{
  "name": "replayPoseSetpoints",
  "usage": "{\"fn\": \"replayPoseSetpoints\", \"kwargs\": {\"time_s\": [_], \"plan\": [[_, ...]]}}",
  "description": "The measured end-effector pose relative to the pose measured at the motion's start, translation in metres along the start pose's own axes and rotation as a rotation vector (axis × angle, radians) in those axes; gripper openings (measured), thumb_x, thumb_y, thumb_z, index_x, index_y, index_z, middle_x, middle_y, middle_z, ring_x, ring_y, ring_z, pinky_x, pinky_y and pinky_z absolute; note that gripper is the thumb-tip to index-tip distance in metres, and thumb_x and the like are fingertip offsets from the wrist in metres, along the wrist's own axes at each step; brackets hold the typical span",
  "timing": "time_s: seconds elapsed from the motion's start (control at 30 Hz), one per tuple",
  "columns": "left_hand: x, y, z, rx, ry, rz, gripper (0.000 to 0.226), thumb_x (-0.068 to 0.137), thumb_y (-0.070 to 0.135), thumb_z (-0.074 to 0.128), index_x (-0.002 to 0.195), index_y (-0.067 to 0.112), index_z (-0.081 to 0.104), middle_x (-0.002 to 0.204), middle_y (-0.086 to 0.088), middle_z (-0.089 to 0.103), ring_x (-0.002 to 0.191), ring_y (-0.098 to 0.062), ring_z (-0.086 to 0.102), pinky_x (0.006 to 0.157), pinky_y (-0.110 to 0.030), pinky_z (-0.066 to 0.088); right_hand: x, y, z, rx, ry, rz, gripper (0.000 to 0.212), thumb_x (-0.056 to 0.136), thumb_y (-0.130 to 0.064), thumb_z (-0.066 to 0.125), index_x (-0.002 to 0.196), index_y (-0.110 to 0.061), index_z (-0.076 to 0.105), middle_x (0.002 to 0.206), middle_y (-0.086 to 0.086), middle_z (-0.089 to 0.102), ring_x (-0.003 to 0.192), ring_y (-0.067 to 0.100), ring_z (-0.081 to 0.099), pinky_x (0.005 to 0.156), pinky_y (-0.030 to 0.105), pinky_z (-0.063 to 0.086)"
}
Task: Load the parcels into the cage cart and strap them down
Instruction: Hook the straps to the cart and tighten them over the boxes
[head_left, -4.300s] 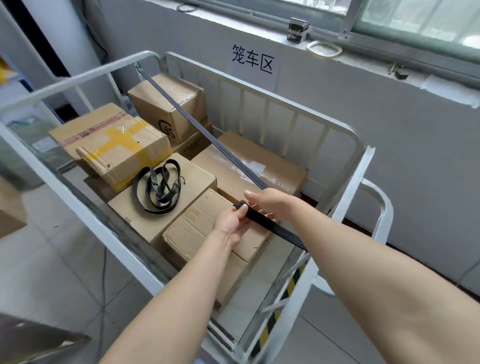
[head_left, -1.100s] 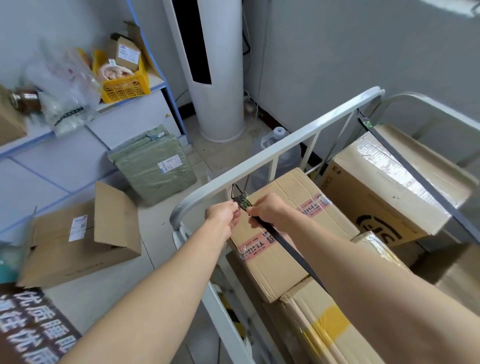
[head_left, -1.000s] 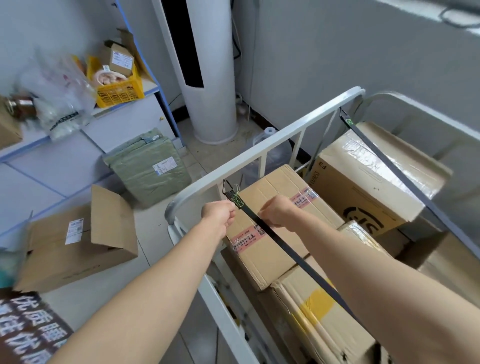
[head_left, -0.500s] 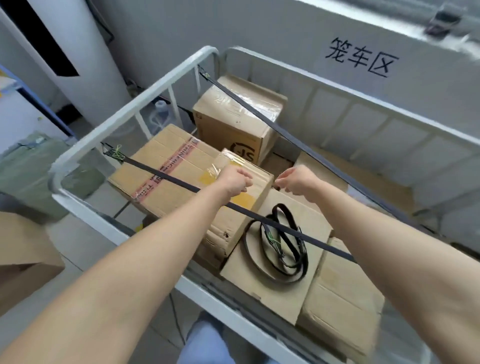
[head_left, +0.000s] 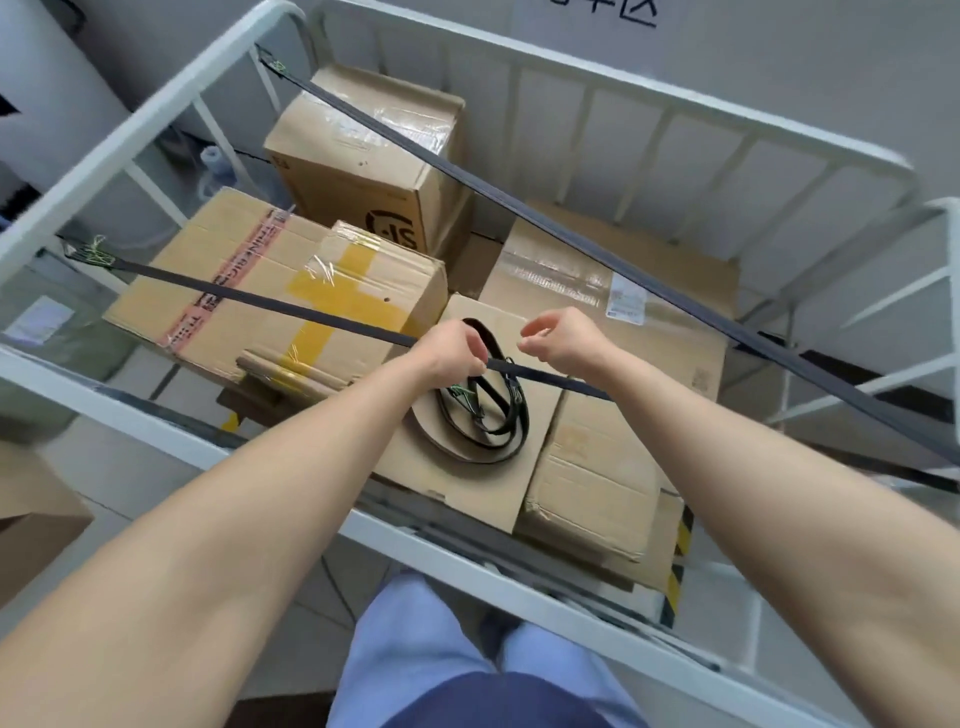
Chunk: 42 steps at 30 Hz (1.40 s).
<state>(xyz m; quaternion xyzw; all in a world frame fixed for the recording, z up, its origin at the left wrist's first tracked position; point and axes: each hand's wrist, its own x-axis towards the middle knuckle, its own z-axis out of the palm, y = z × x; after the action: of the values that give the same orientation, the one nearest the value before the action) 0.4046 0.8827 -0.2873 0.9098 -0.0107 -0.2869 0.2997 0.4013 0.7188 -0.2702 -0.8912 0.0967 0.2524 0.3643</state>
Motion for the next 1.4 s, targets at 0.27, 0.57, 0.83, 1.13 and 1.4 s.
{"fn": "replayPoseSetpoints", "kwargs": {"time_s": [0.27, 0.57, 0.83, 1.13, 1.4], "plan": [[0.001, -0.005, 0.029, 0.083, -0.170, 0.054, 0.019, 0.089, 0.014, 0.060, 0.105, 0.010, 0.069, 0.103, -0.008, 0.068, 0.098, -0.021, 0.061, 0.089, -0.030, 0.049, -0.023, 0.015, -0.001, 0.157, 0.121, 0.044, 0.026, 0.093, -0.017, 0.061, 0.116, -0.005, 0.065, 0.098, 0.005, 0.062, 0.087, 0.017, 0.056, 0.073, 0.023, 0.041], [0.018, -0.027, 0.094, 0.080, -0.362, 0.079, 0.034, 0.096, 0.010, 0.048, 0.128, 0.006, 0.058, 0.129, -0.009, 0.059, 0.122, -0.021, 0.052, 0.099, -0.022, 0.036, -0.034, 0.046, 0.031, 0.364, 0.244, 0.065, 0.017, 0.094, -0.019, 0.059, 0.107, -0.012, 0.066, 0.091, 0.010, 0.069, 0.075, 0.016, 0.062, 0.081, 0.038, 0.053], [0.032, -0.028, 0.122, 0.127, -0.344, 0.084, 0.037, 0.099, 0.010, 0.040, 0.133, -0.003, 0.049, 0.137, -0.018, 0.049, 0.125, -0.026, 0.047, 0.100, -0.025, 0.034, -0.050, 0.072, 0.033, 0.391, 0.300, 0.140, 0.020, 0.095, -0.012, 0.055, 0.109, -0.001, 0.065, 0.089, 0.011, 0.065, 0.074, 0.018, 0.060, 0.065, 0.021, 0.049], [-0.009, 0.011, 0.067, -0.135, -0.318, 0.239, 0.018, 0.090, 0.009, 0.062, 0.105, 0.005, 0.072, 0.105, -0.011, 0.070, 0.093, -0.016, 0.061, 0.080, -0.025, 0.048, -0.070, 0.051, 0.009, 0.231, 0.105, 0.479, 0.043, 0.099, -0.034, 0.049, 0.125, -0.002, 0.055, 0.112, 0.015, 0.066, 0.098, 0.027, 0.066, 0.088, 0.037, 0.054], [-0.050, 0.088, 0.001, -0.374, -0.351, 0.484, 0.020, 0.085, -0.008, 0.061, 0.088, 0.012, 0.061, 0.083, -0.008, 0.062, 0.080, -0.021, 0.059, 0.080, -0.034, 0.052, -0.112, 0.021, -0.044, 0.544, 0.059, 0.621, 0.044, 0.102, -0.045, 0.030, 0.116, -0.007, 0.049, 0.087, 0.012, 0.067, 0.080, 0.023, 0.066, 0.068, 0.029, 0.051]]}}
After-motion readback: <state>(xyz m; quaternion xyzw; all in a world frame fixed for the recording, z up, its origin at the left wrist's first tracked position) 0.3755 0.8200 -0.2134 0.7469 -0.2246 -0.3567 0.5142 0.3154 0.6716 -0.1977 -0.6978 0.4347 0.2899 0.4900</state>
